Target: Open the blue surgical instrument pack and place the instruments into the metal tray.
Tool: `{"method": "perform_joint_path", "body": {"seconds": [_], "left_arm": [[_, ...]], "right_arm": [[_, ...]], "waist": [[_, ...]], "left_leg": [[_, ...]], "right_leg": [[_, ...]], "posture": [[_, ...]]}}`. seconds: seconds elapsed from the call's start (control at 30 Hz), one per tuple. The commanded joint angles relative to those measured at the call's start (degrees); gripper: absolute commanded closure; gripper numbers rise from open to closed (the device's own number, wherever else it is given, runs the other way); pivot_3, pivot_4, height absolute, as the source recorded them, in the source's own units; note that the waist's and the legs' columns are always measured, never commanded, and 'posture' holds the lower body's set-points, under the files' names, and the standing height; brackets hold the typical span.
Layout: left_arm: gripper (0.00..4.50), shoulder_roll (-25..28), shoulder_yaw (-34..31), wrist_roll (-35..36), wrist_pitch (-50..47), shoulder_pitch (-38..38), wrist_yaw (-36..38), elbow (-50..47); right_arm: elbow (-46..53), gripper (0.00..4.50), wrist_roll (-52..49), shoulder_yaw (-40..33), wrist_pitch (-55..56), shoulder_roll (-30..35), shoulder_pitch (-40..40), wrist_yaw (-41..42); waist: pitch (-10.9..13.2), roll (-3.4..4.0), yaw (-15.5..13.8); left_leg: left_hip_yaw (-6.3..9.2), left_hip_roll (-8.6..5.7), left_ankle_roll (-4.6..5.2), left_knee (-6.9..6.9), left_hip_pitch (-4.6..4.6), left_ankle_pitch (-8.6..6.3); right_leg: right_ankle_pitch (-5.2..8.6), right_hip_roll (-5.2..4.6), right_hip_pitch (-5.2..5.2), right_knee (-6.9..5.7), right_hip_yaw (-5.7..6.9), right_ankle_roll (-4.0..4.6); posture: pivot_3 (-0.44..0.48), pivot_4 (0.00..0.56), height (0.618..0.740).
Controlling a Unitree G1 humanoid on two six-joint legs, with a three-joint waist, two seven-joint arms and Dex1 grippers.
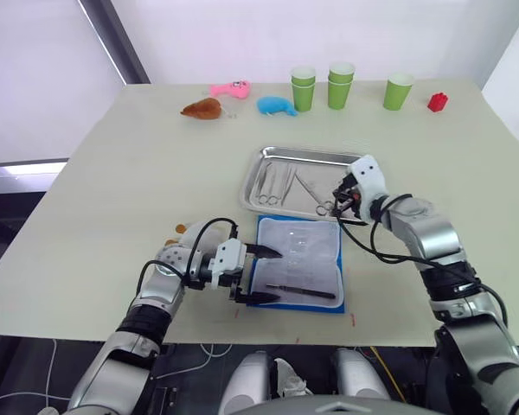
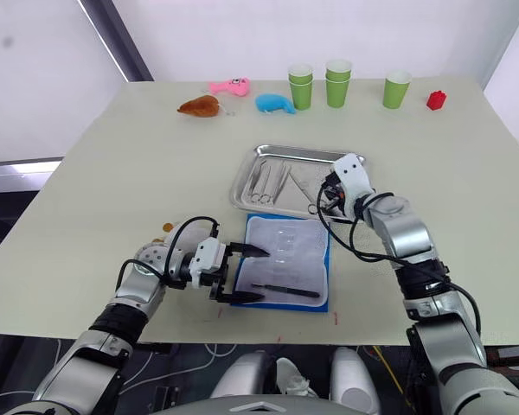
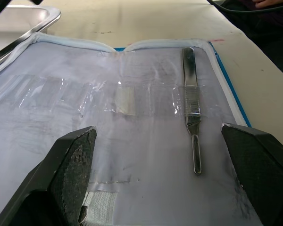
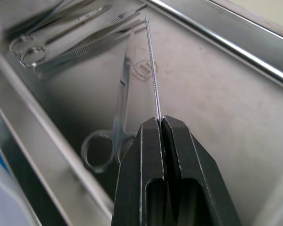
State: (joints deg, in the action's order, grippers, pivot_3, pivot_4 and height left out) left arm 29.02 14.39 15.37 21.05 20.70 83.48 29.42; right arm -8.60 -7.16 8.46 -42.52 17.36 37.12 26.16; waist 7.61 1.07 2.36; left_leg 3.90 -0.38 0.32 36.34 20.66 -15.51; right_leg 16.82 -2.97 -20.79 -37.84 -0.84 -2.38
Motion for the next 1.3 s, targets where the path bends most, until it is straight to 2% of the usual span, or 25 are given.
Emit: {"method": "perform_joint_path", "body": {"seconds": [0.03,0.4,0.5,0.6,0.7,0.73,0.77,0.9,1.0,1.1,1.2,1.3], "left_arm": [[0.0,1.28,3.63,-6.61,-2.69,-4.17,-0.79,5.84],[0.0,1.25,3.6,-6.52,-2.81,-4.86,-1.04,5.23],[0.0,1.45,3.54,-6.5,-2.91,-5.15,-1.05,5.01],[0.0,1.54,3.55,-6.5,-3.06,-5.3,-1.12,4.76],[0.0,1.43,3.41,-5.93,-3.27,-5.45,-0.71,4.4],[0.0,1.4,3.41,-5.83,-3.36,-5.47,-0.59,4.3],[0.0,1.39,3.47,-5.86,-3.34,-5.44,-0.49,4.27],[0.0,1.1,3.51,-6.04,-3.37,-5.12,-0.55,4.52],[0.0,1.0,3.51,-6.09,-3.25,-5.04,-0.57,4.64],[0.0,0.95,3.51,-6.08,-3.19,-5.17,-0.59,4.61],[0.0,0.99,3.49,-6.0,-3.19,-5.27,-0.43,4.71],[0.0,1.14,3.37,-5.94,-3.08,-5.17,-0.13,5.07]], "right_arm": [[-0.97,4.46,0.24,-1.36,-1.04,-1.53,1.87,-2.01],[-3.59,4.46,-0.78,-2.06,-4.98,-2.62,3.73,-2.61],[-2.16,3.59,-1.84,-2.31,-5.56,-2.29,3.44,-1.34],[-0.93,2.1,-1.56,-2.79,-5.18,-1.29,3.53,-1.5],[0.42,0.87,-0.23,-2.29,-3.45,0.6,3.25,-1.35],[1.06,0.18,0.14,-2.06,-2.63,1.35,2.91,-1.05],[1.67,0.06,0.24,-2.06,-2.09,1.99,2.53,-0.69],[5.43,0.06,-0.33,-2.27,3.97,5.23,-0.48,3.12],[9.57,0.06,-2.67,-3.72,7.8,6.65,-4.06,6.67],[15.75,0.06,-6.26,-5.04,11.31,8.24,-9.74,11.91],[20.38,0.06,-8.09,-5.71,18.78,9.97,-15.7,16.76],[25.39,0.06,-15.58,-9.57,21.63,14.45,-22.17,27.12]], "waist": [[0.0,-0.01,0.03],[-0.01,0.0,0.06],[-0.01,0.0,0.08],[0.0,-0.01,0.09],[0.0,-0.01,0.07],[0.0,-0.01,0.07],[0.0,-0.02,0.06],[0.01,-0.04,0.05],[0.06,-0.12,0.07],[0.15,-0.29,0.01],[0.18,-0.37,0.0],[0.23,-0.46,-0.06]], "left_leg": [[-0.04,0.02,0.0,0.0,-0.02,0.0],[-1.5,0.89,0.01,0.0,-0.01,0.0],[-1.94,1.03,0.01,0.0,0.0,0.0],[-2.41,1.39,0.01,0.0,0.03,0.0],[-2.63,1.59,0.01,0.0,0.06,0.0],[-2.7,1.61,0.01,0.0,0.06,0.0],[-2.72,1.61,0.01,0.0,0.06,0.0],[-2.93,1.68,0.01,0.0,0.06,0.0],[-3.66,2.1,0.01,0.0,0.1,0.0],[-4.84,2.88,0.01,0.01,0.11,0.0],[-4.98,2.9,0.0,0.01,0.1,-0.01],[-5.02,2.89,0.0,0.01,0.09,-0.01]], "right_leg": [[0.0,0.01,0.0,0.0,0.01,0.0],[0.0,0.05,0.0,-0.02,0.05,0.0],[0.01,0.03,-0.01,-0.01,-0.01,-0.01],[0.01,0.01,-0.01,0.02,-0.01,-0.02],[0.01,0.03,-0.01,0.05,0.01,-0.02],[0.01,0.03,-0.01,0.06,0.01,-0.02],[0.01,0.04,-0.02,0.07,0.0,-0.02],[0.02,0.09,-0.02,0.11,0.0,-0.03],[0.04,0.09,-0.02,0.13,0.04,-0.05],[0.06,0.1,-0.02,0.16,0.05,-0.09],[0.08,0.09,-0.02,0.21,-0.04,-0.13],[0.18,0.09,-0.02,0.22,-0.09,-0.32]], "posture": [[0.0,0.15,0.739],[0.0,0.15,0.739],[0.0,0.15,0.739],[0.0,0.15,0.739],[0.0,0.15,0.739],[0.0,0.15,0.739],[0.0,0.15,0.739],[0.0,0.15,0.739],[0.0,0.15,0.739],[0.0,0.15,0.739],[0.0,0.15,0.739],[0.0,0.15,0.739]]}}
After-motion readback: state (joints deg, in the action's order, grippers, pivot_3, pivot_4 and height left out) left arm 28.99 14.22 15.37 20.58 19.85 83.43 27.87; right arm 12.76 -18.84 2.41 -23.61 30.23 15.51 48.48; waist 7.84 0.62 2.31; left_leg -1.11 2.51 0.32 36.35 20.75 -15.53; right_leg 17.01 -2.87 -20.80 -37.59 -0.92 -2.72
